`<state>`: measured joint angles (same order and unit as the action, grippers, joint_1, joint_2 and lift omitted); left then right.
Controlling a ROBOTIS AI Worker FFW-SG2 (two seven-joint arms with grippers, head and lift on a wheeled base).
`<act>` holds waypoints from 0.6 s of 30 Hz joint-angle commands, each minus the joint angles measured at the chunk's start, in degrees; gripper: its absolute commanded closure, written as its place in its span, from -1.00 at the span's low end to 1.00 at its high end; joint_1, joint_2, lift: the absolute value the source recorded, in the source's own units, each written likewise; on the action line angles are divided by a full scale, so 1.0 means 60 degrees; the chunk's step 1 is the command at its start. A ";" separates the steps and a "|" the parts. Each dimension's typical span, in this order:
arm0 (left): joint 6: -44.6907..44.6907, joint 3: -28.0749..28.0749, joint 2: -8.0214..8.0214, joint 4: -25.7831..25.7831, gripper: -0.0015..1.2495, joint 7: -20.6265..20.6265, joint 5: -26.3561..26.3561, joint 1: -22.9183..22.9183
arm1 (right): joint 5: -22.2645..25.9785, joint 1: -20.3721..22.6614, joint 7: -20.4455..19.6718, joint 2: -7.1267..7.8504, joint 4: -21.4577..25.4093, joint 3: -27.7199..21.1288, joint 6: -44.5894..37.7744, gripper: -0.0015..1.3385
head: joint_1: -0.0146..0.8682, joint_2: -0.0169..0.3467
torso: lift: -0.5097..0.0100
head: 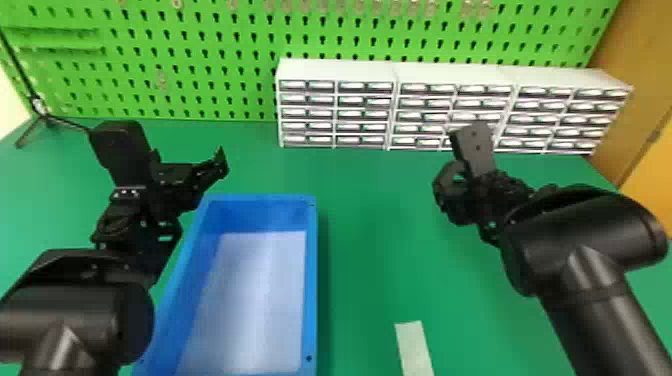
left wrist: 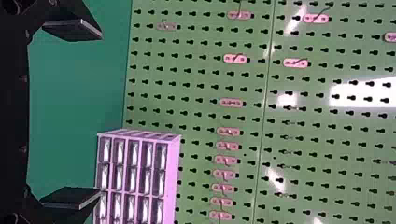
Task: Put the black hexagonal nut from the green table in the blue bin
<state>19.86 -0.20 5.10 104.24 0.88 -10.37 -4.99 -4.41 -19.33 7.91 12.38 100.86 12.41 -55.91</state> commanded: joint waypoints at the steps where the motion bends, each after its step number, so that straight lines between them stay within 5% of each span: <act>1: 0.0000 0.0018 0.0000 0.0000 -0.83 0.0000 0.0014 0.0012 | 0.0471 -0.0088 0.0000 0.0061 0.0036 0.0114 0.1276 0.52 | 0.60 -0.86 | 0.59; 18: 0.0000 0.0135 -0.0014 0.0000 -0.83 0.0000 0.0132 0.0027 | 0.2653 -0.0894 -0.0014 0.0632 0.0065 0.1857 0.3913 0.52 | 0.60 -0.86 | 0.59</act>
<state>19.85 0.40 5.06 104.24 0.88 -9.72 -4.90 7.67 -23.67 7.83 15.34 101.26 20.84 -35.00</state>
